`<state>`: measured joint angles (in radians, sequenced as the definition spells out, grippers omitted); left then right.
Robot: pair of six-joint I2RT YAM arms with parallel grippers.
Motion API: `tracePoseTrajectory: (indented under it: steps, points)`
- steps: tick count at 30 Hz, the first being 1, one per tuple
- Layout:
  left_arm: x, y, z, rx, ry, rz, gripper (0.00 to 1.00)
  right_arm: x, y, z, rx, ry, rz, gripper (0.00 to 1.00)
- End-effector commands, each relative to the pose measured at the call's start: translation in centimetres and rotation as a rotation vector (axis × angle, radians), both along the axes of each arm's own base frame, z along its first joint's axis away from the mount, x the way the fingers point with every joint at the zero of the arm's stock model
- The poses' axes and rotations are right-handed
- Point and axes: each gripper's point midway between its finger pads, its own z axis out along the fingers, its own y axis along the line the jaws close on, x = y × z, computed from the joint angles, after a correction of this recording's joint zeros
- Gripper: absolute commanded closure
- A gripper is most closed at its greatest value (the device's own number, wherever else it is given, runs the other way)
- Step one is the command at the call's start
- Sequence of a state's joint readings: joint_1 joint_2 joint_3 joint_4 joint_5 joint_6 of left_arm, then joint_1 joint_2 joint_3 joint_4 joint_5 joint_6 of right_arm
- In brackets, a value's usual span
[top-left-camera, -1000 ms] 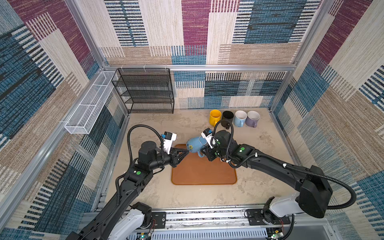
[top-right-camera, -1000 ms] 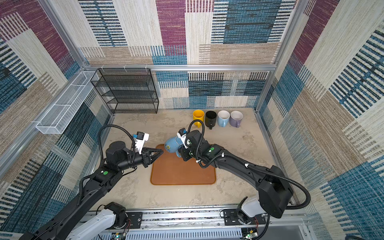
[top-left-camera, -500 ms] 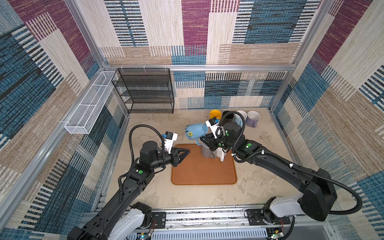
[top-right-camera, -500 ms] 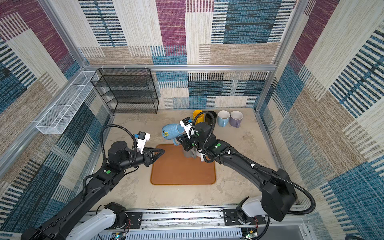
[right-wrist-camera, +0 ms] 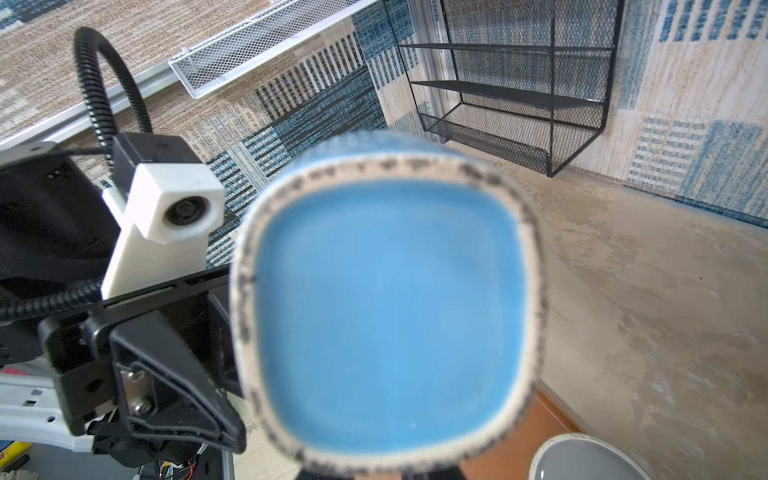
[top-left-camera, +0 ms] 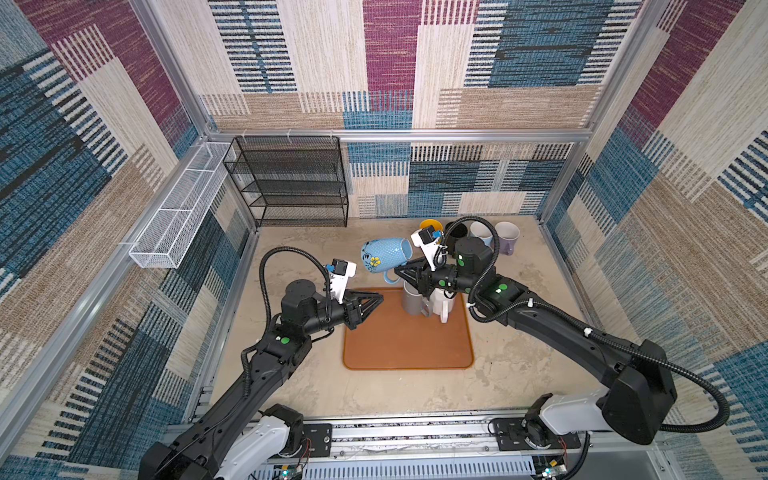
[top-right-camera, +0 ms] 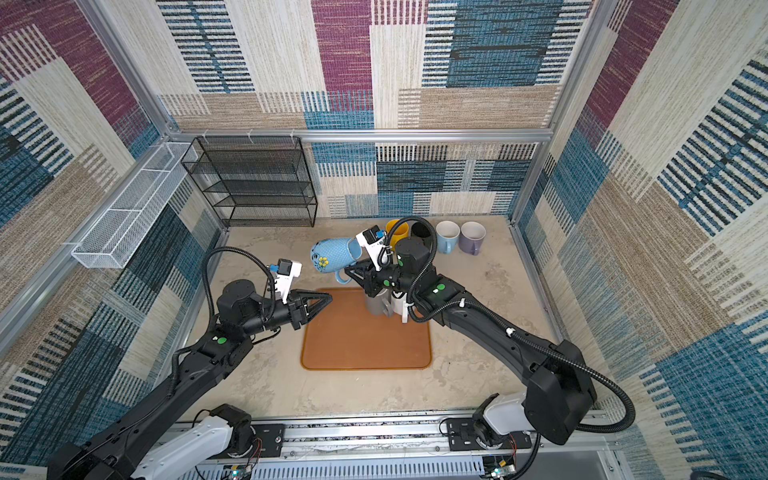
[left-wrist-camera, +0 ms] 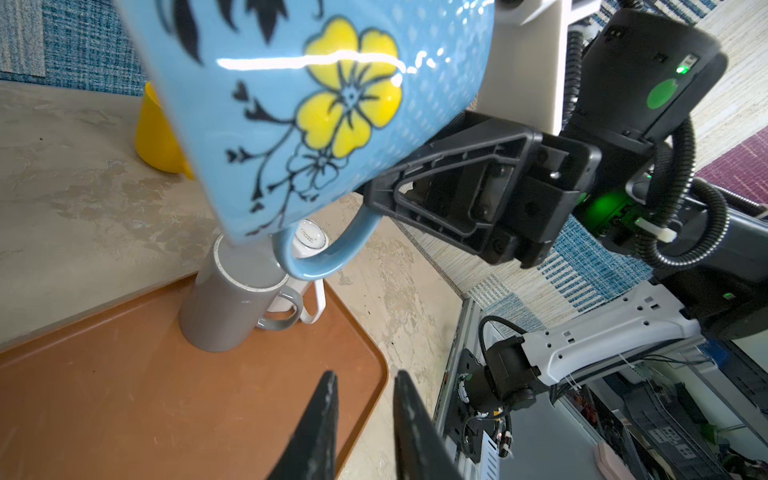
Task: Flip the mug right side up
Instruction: 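Lift the blue dotted mug with the right gripper toward the left gripper, then reach the left gripper to the blue dotted mug's handle while the right holds it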
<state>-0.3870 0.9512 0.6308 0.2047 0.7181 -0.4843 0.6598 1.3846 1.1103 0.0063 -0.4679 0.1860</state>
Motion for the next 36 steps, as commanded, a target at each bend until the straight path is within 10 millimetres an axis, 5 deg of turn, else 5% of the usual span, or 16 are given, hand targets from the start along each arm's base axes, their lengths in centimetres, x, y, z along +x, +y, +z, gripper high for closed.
tracePoseTrajectory:
  steps: [1, 36]
  points:
    - [0.0, -0.3, 1.6, -0.057, -0.031, -0.02, 0.71, -0.6, 0.5, 3.5, 0.092, -0.087, 0.049, 1.0]
    - [0.6, -0.3, 5.2, -0.273, -0.2, -0.038, 0.66, -4.1, 0.8, 6.0, 0.3, -0.048, 0.238, 1.0]
